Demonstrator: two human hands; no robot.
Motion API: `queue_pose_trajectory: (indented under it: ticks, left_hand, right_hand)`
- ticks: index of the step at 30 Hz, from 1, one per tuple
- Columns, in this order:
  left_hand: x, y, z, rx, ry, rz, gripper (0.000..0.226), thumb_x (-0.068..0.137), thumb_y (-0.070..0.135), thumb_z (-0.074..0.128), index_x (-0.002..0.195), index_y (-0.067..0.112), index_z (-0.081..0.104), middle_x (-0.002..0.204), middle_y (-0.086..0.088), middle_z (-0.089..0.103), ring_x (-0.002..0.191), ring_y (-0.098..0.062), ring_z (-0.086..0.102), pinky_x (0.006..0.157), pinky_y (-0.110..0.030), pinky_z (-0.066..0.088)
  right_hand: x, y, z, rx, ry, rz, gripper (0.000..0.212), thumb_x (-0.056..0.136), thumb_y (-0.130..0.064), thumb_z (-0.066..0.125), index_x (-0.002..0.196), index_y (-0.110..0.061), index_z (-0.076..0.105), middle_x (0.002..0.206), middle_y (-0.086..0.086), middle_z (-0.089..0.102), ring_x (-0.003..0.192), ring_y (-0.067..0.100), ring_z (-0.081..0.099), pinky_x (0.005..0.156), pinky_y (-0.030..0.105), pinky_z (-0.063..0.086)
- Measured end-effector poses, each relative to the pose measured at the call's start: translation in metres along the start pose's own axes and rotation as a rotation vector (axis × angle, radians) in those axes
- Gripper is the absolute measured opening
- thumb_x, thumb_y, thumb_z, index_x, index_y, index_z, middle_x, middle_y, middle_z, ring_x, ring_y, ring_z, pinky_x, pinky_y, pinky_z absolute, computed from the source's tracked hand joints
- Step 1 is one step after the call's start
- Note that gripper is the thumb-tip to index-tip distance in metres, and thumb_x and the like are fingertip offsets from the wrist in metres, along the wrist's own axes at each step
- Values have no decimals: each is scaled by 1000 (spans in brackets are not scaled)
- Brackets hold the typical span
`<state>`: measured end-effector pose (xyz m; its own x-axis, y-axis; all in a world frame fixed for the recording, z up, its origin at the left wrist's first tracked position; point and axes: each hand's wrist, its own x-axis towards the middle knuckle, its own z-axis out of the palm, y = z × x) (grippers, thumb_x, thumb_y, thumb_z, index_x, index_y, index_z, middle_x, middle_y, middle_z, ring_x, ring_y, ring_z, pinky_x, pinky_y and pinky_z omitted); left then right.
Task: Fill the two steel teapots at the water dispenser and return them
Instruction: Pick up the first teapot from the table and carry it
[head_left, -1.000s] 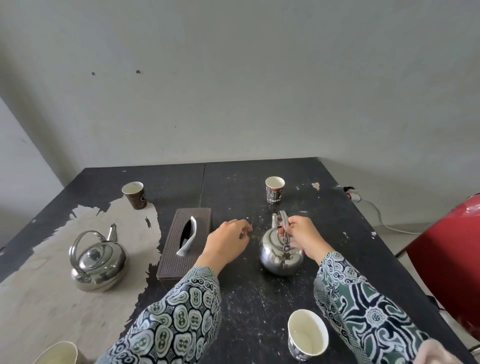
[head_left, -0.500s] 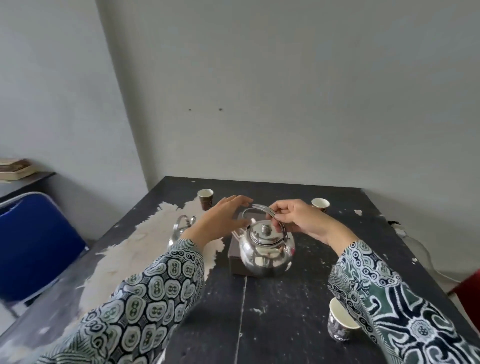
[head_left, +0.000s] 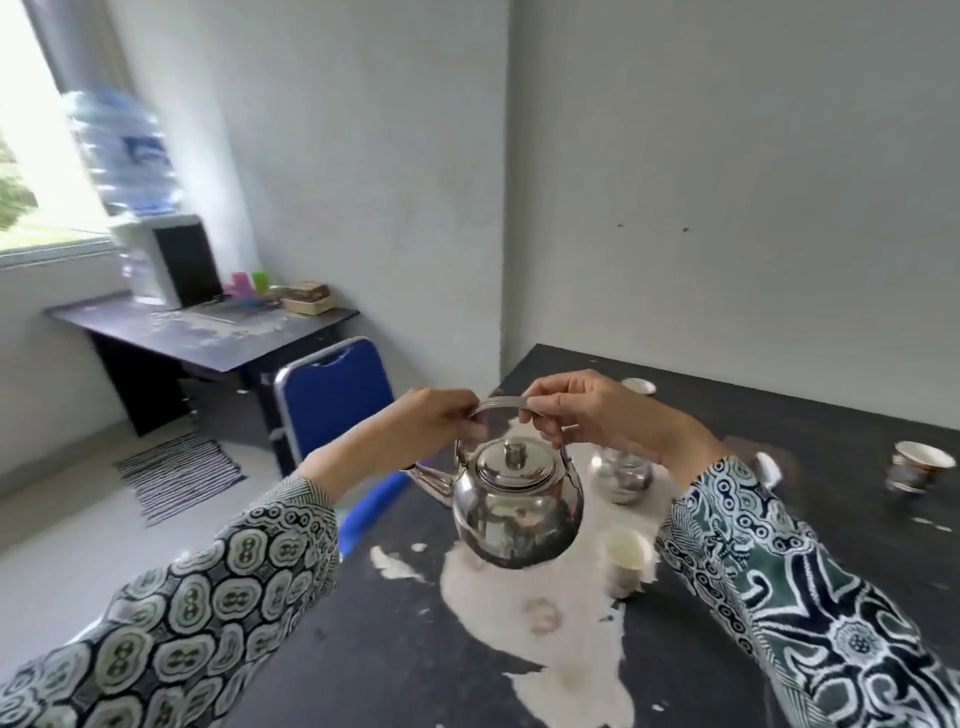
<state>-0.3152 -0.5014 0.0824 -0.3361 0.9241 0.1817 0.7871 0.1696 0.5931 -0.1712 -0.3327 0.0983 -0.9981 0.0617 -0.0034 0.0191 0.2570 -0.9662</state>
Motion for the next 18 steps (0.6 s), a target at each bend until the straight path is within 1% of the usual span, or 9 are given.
queue_pose_trajectory:
  ticks: [2, 5, 6, 8, 10, 12, 14, 16, 18]
  left_hand:
    - [-34, -41, -36, -1, 28, -46, 18, 90, 19, 58, 74, 16, 53, 70, -7, 58, 68, -17, 48, 73, -38, 44]
    - [-76, -85, -78, -40, 52, -87, 21, 91, 20, 55, 71, 25, 50, 66, 6, 52, 64, -9, 48, 68, -30, 42]
    - [-90, -102, -94, -53, 71, -112, 21, 92, 20, 54, 72, 26, 51, 67, 7, 52, 64, -8, 49, 69, -30, 43]
    - [-118, -135, -121, -69, 121, -179, 20, 92, 21, 54, 72, 25, 53, 68, 4, 53, 68, -13, 51, 73, -41, 46]
    - [-143, -168, -147, -81, 173, -244, 24, 93, 22, 52, 69, 19, 52, 66, 2, 53, 68, -16, 50, 75, -44, 46]
    - [-162, -194, -167, -50, 223, -268, 31, 94, 28, 49, 65, 19, 50, 64, 2, 53, 64, -14, 49, 71, -38, 46]
    - [-183, -228, -192, -13, 281, -303, 36, 92, 41, 44, 61, 23, 48, 62, 4, 52, 58, -9, 45, 65, -30, 42]
    - [-197, -258, -210, -14, 317, -338, 40, 90, 50, 39, 57, 29, 47, 59, 10, 50, 60, -10, 44, 68, -36, 47]
    - [-207, -285, -224, -25, 340, -367, 44, 91, 56, 38, 56, 31, 47, 55, 14, 50, 63, -14, 46, 78, -47, 50]
  right_hand:
    - [47, -8, 44, -10, -39, -26, 15, 90, -17, 52, 80, -12, 62, 60, -4, 48, 58, 11, 43, 61, 23, 38]
    - [106, -17, 98, 4, -83, -65, 18, 91, -16, 52, 75, -14, 61, 59, -2, 42, 55, 10, 39, 54, 17, 36]
    - [128, -20, 118, 12, -114, -89, 18, 91, -14, 51, 75, -13, 60, 60, -1, 41, 54, 9, 38, 54, 17, 35]
    - [170, -26, 155, 28, -177, -132, 18, 91, -11, 50, 76, -9, 59, 60, 2, 39, 54, 10, 35, 55, 20, 32]
    - [214, -29, 190, 22, -238, -158, 18, 92, -10, 49, 76, -8, 58, 60, 4, 38, 52, 10, 35, 53, 17, 33]
    - [252, -32, 218, 12, -299, -171, 18, 91, -13, 52, 75, -11, 61, 57, 1, 41, 51, 8, 36, 52, 14, 34]
    - [299, -34, 251, 22, -385, -188, 18, 90, -15, 53, 75, -14, 62, 54, -7, 46, 51, 7, 39, 52, 15, 36]
    - [333, -36, 273, 8, -421, -184, 17, 91, -14, 53, 77, -13, 62, 55, -9, 48, 52, 6, 40, 55, 15, 37]
    - [361, -39, 291, -11, -441, -192, 15, 90, -15, 54, 78, -12, 62, 58, -6, 48, 54, 7, 40, 57, 16, 37]
